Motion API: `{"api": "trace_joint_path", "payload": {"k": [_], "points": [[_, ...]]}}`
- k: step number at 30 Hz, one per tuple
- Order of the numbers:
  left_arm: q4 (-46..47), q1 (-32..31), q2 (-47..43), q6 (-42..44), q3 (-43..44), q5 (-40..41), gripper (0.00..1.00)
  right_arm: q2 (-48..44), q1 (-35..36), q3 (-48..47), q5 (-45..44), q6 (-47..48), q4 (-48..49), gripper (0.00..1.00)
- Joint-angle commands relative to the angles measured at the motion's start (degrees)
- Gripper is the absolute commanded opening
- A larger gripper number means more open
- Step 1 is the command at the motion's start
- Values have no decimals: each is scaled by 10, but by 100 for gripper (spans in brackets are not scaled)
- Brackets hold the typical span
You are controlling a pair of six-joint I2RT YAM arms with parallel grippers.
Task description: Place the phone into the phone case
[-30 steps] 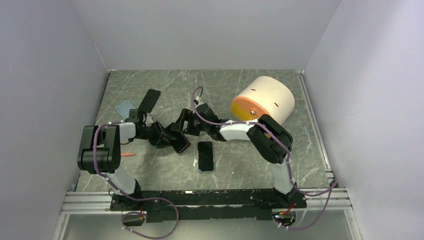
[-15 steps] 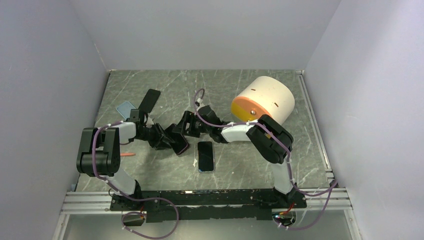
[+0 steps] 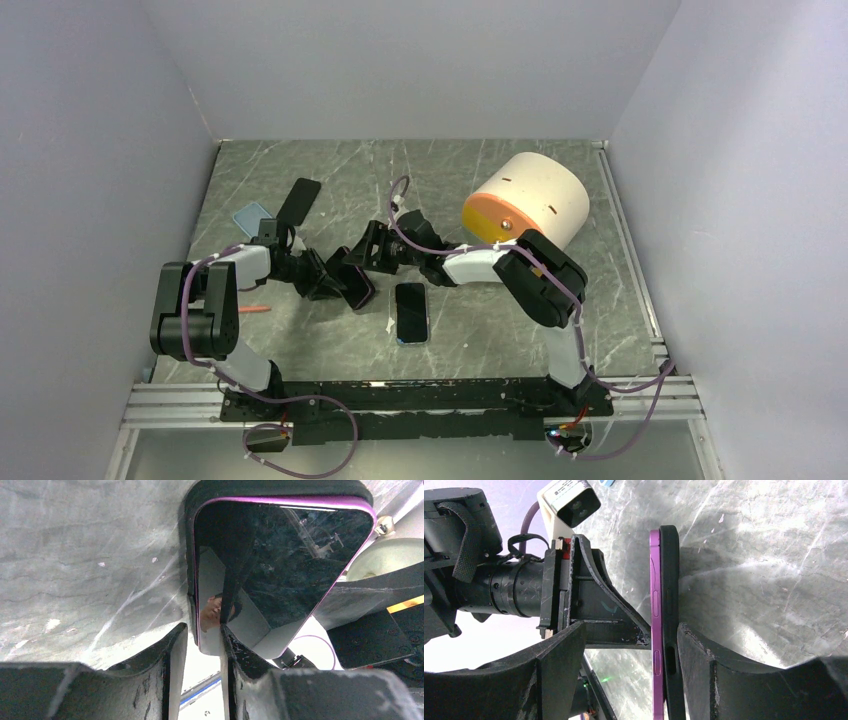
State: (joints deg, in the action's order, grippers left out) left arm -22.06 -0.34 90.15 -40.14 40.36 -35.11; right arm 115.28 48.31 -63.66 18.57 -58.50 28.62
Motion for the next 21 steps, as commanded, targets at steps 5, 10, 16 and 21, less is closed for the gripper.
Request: {"api": "trace_joint_path", "payload": {"k": [5, 10, 16, 21], "points": [[2, -8, -9, 14, -6, 25, 37, -15, 26, 2, 73, -26, 44, 66], [-3, -8, -13, 19, -4, 27, 38, -9, 27, -3, 85, -30, 44, 64], [-5, -8, -15, 22, -3, 30, 39, -6, 28, 0, 85, -31, 35, 65], [-5, -8, -13, 22, 0, 29, 39, -6, 28, -2, 81, -26, 20, 67]]}}
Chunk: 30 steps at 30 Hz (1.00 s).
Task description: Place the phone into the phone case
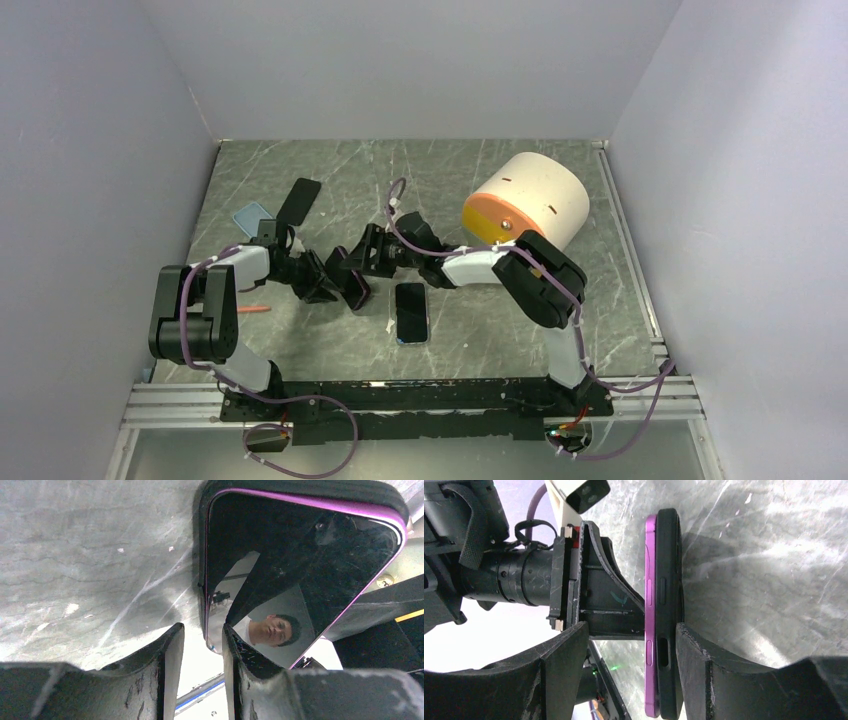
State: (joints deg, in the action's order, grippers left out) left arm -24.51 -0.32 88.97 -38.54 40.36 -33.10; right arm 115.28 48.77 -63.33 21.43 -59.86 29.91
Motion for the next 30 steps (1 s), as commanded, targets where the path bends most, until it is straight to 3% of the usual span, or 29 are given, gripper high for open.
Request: {"api": "trace_joint_path", "payload": {"k": [1, 8, 15, 22, 24, 30], "points": [[19, -8, -1, 7, 1, 9, 39, -7, 24, -6, 52, -10, 1, 67], [15, -8, 5, 11, 13, 10, 40, -10, 23, -15, 40, 11, -35, 60], [10, -8, 7, 15, 16, 15, 41, -9, 24, -13, 40, 14, -32, 21], [11, -8, 13, 16, 15, 15, 42, -14, 24, -22, 25, 40, -72, 1], [11, -8, 14, 16, 16, 15, 42, -16, 24, -25, 22, 48, -85, 2], [15, -8, 20, 14, 16, 14, 43, -17, 33, -53, 20, 79, -128, 30]]}}
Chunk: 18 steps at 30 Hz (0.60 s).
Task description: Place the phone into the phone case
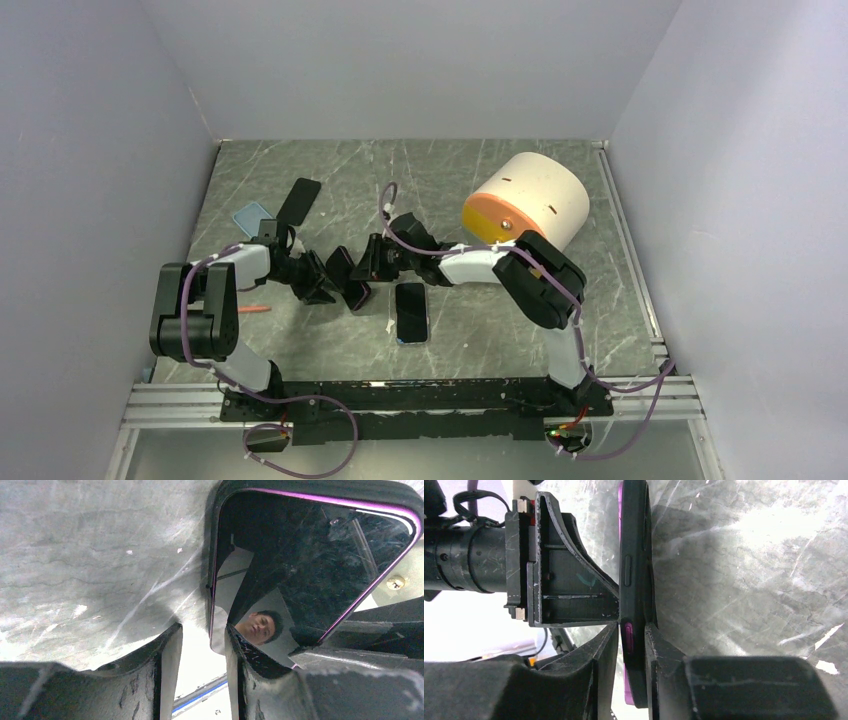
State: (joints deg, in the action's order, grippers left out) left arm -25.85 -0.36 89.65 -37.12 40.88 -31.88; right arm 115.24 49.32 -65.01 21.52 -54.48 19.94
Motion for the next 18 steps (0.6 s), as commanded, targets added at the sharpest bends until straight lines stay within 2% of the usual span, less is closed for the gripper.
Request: {"api": "trace_joint_path", "payload": {"k": [1, 4, 6, 10, 13, 18], "points": [[29, -7, 13, -1, 10, 1, 43, -15, 30, -42, 16, 32, -41, 31], [28, -8, 10, 0, 10, 1, 43, -14, 33, -48, 8, 38, -54, 31], [25, -8, 10, 1, 11, 1, 43, -13, 33, -48, 7, 40, -58, 28], [11, -7, -3, 3, 17, 0, 48, -26, 31, -41, 5, 43, -56, 9], [-15, -4, -25, 15, 35, 2, 56, -45, 29, -35, -2, 57, -59, 1], [-56, 20, -78, 55, 69, -38, 67, -81, 22, -24, 2, 67, -60, 0]]}}
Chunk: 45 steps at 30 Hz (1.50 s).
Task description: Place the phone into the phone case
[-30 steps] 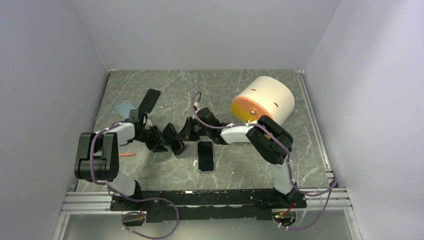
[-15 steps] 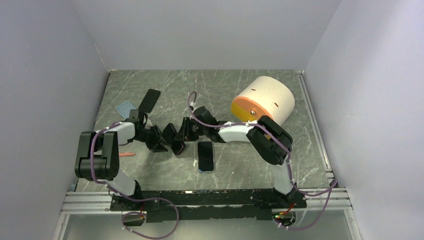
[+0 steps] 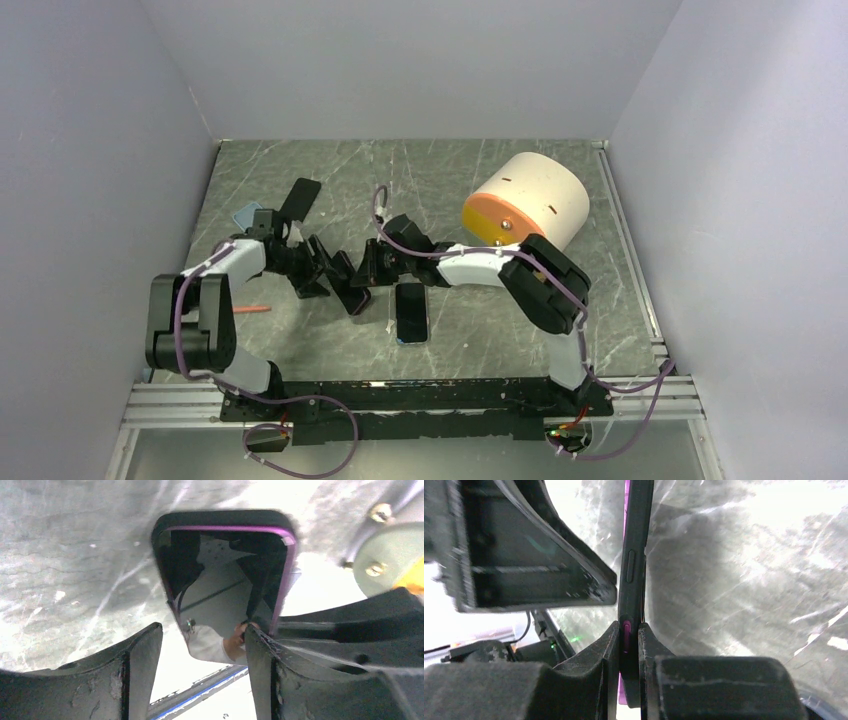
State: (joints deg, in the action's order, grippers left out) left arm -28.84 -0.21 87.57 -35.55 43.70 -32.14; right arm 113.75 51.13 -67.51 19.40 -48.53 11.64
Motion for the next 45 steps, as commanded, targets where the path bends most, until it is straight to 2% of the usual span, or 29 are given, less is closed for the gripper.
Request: {"api": "trace_joint_path", "payload": {"k": [1, 8, 13, 19, 22, 24, 28, 33, 36, 40, 45], "points": [[-28, 22, -73, 48, 46, -51, 68, -77, 2, 7, 24, 5, 31, 0], [-55, 34, -164, 61, 98, -107, 73, -171, -10, 46, 22, 15, 51, 0], [-25, 46, -205, 61, 117, -169, 73, -242, -18, 84, 53, 43, 63, 0], [100, 47, -235, 34, 95, -296, 74, -314, -37, 144, 142, 67, 55, 0], [218, 47, -243, -43, 55, -362, 75, -342, -45, 175, 170, 65, 72, 0], [257, 42, -251, -64, 34, -379, 76, -354, -47, 185, 183, 62, 79, 0], [177, 23, -261, 3, 42, -358, 79, -367, -49, 206, 206, 22, 132, 0], [214, 6, -248, -23, 23, -387, 79, -362, -52, 220, 230, -9, 193, 0], [204, 6, -239, -12, 23, -387, 79, -359, -56, 225, 239, -25, 220, 0], [189, -25, -232, -4, 30, -391, 74, -359, -59, 227, 242, -41, 244, 0], [266, -29, -242, -61, 11, -407, 58, -355, -60, 228, 244, -50, 254, 0]]}}
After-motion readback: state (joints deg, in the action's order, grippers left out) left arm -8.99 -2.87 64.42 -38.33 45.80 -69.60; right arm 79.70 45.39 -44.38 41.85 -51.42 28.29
